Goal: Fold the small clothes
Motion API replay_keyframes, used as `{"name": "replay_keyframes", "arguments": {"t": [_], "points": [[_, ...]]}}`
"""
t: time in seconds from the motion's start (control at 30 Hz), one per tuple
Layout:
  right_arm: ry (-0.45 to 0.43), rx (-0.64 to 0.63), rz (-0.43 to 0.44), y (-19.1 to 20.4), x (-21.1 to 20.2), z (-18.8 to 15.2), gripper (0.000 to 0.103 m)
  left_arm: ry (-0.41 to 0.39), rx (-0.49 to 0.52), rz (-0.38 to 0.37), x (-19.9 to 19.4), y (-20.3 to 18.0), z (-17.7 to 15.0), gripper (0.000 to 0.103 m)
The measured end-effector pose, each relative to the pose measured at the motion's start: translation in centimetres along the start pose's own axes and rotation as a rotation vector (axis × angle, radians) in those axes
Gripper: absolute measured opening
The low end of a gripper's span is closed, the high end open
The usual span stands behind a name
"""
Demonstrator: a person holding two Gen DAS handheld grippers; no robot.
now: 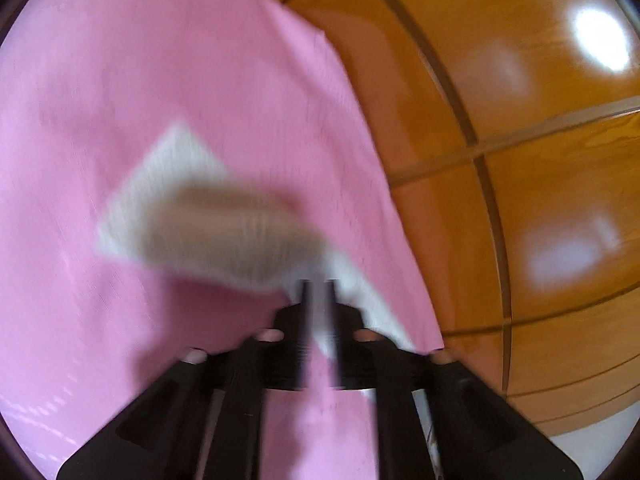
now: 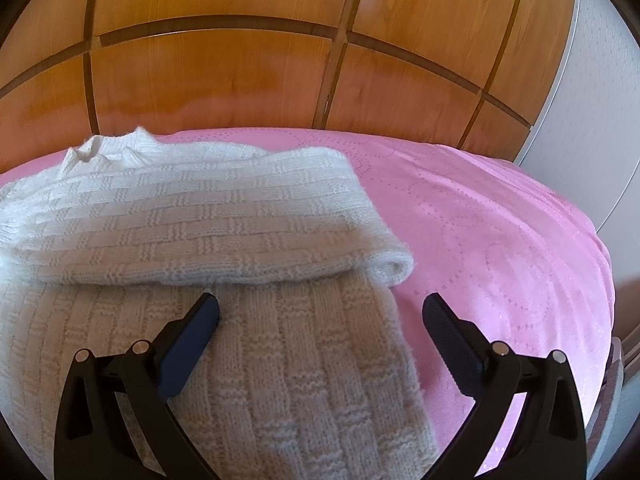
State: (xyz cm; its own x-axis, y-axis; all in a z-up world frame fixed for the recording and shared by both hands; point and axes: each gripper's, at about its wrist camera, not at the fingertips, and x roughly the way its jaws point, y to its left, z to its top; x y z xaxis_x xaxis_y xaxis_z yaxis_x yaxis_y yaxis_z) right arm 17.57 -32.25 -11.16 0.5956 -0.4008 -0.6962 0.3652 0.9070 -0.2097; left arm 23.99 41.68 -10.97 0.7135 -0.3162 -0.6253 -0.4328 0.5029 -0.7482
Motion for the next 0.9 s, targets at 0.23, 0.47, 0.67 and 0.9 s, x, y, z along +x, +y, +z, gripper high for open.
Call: {"name": "replay_keyframes", "arguments": {"t": [0.23, 0.47, 0.67, 0.9], "points": [[0.0, -0.001, -0.001, 0.0, 0.0, 0.0, 0.101, -0.127, -0.152, -0.042, 0.2, 2.1, -0.2, 0.072], [0.001, 0.002, 0.003, 0.0, 0.0, 0.0, 0.101, -0.149, -0.184, -0.078, -0.3, 1.2, 3.5, 0.007], [0.001, 0.002, 0.001, 0.0, 0.0, -0.1, 0.101, -0.209, 0.012, -0.172, -6.1, -2.3, 5.1, 0.006], [0.005, 0.006, 0.008, -0.1, 0.1, -0.1, 0.101, -0.023, -0.169, 0.065, -1.3, 6.3, 2.4, 0.006]]}}
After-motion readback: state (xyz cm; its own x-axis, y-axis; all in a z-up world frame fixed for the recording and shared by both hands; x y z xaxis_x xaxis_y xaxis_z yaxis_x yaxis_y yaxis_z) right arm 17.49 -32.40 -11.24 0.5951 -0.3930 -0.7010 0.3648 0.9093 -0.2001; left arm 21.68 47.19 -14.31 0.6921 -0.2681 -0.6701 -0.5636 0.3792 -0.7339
